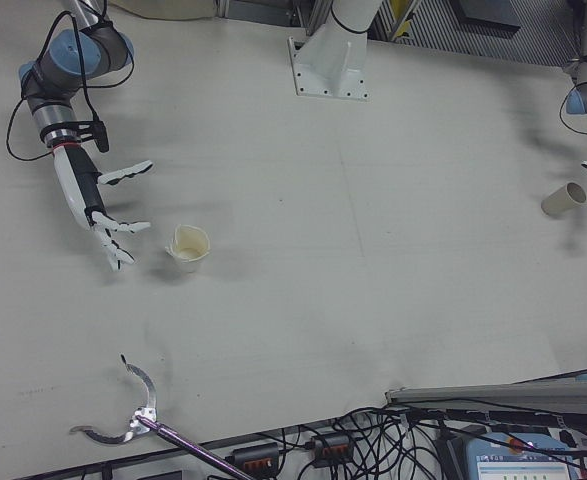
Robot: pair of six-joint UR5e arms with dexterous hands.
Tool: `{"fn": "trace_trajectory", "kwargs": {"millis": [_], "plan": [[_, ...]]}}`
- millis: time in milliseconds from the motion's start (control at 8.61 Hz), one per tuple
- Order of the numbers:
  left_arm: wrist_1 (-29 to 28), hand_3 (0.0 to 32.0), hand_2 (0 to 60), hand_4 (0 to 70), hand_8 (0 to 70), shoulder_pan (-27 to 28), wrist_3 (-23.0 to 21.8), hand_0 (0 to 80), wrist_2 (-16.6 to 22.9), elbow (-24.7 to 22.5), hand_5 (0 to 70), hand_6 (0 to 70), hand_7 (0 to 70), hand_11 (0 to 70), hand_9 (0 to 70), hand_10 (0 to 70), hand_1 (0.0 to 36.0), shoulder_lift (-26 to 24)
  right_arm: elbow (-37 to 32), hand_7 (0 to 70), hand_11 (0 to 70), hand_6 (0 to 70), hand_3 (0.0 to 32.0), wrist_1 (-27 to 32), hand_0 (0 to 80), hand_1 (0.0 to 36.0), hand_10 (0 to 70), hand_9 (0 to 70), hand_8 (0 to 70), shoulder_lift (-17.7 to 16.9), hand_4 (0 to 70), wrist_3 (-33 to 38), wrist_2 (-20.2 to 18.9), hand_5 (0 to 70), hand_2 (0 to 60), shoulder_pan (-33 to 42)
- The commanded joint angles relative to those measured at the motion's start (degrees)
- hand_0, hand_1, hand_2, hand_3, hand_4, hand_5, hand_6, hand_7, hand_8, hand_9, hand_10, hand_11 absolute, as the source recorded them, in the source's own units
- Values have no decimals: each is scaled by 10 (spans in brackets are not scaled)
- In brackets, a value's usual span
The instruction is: Pour water
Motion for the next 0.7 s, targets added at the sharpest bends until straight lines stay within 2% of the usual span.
{"fn": "trace_trajectory", "kwargs": {"millis": [0,116,232,465,581], "plan": [[-46,0,0,110,0,-1,18,592,-26,58,120,18,68,57,0,22,199,-3,0,167,112,116,0,1,549,133,68,50,56,0,276,2,0,257,0,0],[-75,0,0,86,0,-1,32,578,-27,88,97,5,59,61,0,25,189,-2,0,170,113,121,0,1,550,132,68,50,56,0,281,3,0,257,0,0],[-84,0,0,69,0,0,52,585,-26,101,86,0,51,64,0,26,194,-1,0,170,107,119,0,1,553,136,64,49,55,0,280,3,0,258,0,0],[-86,0,0,53,0,10,105,583,-21,102,76,0,44,65,0,27,193,-1,0,166,105,114,0,1,556,138,62,47,54,0,275,2,0,255,0,-1],[-86,0,0,54,0,19,117,603,-21,101,83,0,46,64,0,25,211,-2,-1,169,106,118,0,1,555,139,63,49,55,0,278,2,-1,258,0,-1]]}}
